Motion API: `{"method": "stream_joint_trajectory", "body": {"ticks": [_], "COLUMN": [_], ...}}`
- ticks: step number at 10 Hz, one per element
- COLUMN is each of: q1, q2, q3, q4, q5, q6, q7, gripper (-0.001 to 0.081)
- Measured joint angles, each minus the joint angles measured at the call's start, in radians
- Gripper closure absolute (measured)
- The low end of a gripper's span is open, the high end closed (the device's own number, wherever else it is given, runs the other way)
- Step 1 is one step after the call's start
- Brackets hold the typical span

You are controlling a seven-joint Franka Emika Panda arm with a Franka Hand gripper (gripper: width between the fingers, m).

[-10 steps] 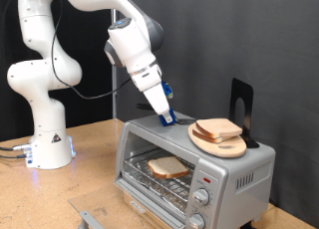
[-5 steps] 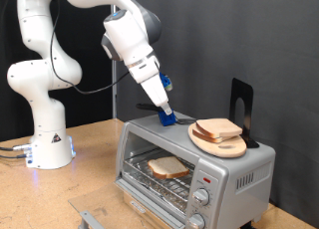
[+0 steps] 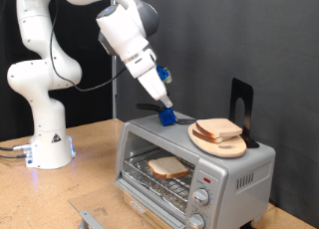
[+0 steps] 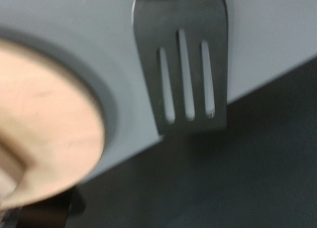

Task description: Make a piece of toast with the oven

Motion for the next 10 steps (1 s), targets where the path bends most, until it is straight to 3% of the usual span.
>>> {"method": "stream_joint_trajectory", "body": {"ticks": [5,10], "q1": [-0.010,-0.048], "q2": [-0.150,-0.214], "q3": [-0.120,-0.148], "q4": [-0.011,-0.024], "q5": [0.009,-0.050], "q6": [-0.191,-0.266], "q7": [-0.033,-0.016], "gripper": [0.0006,0.0006]}}
